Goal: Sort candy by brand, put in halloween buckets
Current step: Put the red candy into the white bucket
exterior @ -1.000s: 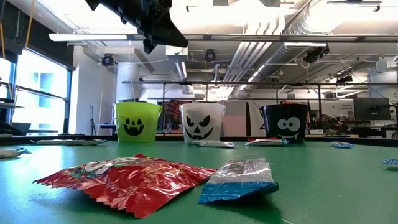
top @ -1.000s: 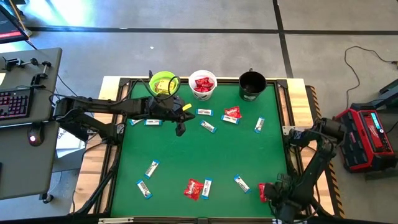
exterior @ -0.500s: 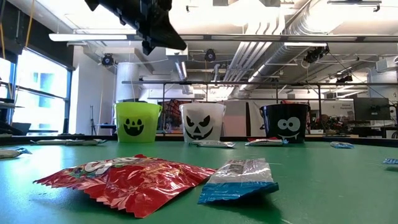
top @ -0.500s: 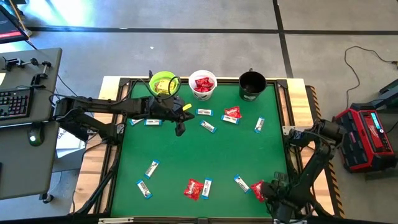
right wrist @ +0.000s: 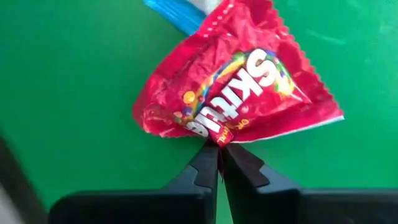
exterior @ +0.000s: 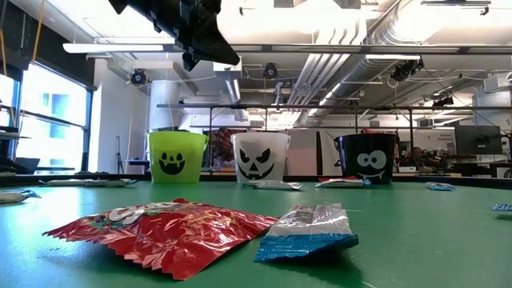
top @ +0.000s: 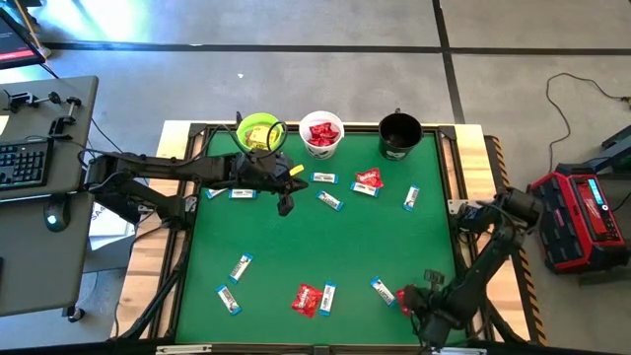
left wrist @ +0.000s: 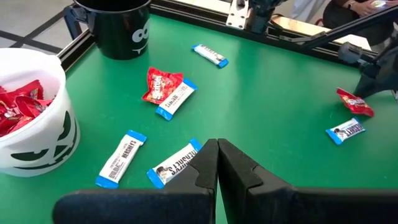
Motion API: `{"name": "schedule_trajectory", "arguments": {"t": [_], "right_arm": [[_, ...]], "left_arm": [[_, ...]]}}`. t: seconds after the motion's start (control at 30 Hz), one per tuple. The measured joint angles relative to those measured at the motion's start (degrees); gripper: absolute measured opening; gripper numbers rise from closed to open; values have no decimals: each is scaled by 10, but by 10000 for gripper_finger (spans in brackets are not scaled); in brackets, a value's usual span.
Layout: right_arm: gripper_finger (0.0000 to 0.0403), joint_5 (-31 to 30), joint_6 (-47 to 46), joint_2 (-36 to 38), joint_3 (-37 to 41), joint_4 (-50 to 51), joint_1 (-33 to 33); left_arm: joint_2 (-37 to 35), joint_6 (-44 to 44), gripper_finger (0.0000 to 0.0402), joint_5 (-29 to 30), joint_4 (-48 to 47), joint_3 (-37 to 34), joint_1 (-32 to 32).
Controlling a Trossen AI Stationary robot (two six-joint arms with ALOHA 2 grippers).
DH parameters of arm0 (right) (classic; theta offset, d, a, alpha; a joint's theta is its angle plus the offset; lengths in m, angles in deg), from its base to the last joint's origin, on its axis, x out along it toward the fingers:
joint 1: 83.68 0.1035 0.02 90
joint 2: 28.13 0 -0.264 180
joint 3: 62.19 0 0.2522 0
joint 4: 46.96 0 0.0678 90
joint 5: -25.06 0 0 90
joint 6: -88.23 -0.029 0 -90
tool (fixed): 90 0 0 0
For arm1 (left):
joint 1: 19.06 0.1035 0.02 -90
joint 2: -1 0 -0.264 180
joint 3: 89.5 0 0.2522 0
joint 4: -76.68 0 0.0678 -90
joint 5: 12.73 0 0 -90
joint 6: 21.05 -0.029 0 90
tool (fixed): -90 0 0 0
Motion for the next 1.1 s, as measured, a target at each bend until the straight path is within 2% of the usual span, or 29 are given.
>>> {"name": "schedule_trajectory", "arguments": {"t": [0.17,0.37,0.47,0.63,0.87,1.1], "right_arm": [[3,11,-22,13,-2,-57,-15],[1,4,-40,44,-22,-52,-42],[0,-38,-39,70,-30,-30,-64],[0,-140,-35,116,-36,14,-116],[0,-172,97,149,-36,7,-274],[0,-125,234,151,-36,-98,-472]], "left_arm": [[0,0,0,0,0,0,0],[0,0,0,0,8,0,0],[-2,0,0,0,9,0,0],[-8,-1,0,-4,13,0,0],[-15,-12,0,-4,18,0,0],[-32,-30,0,-15,12,0,-2]]}}
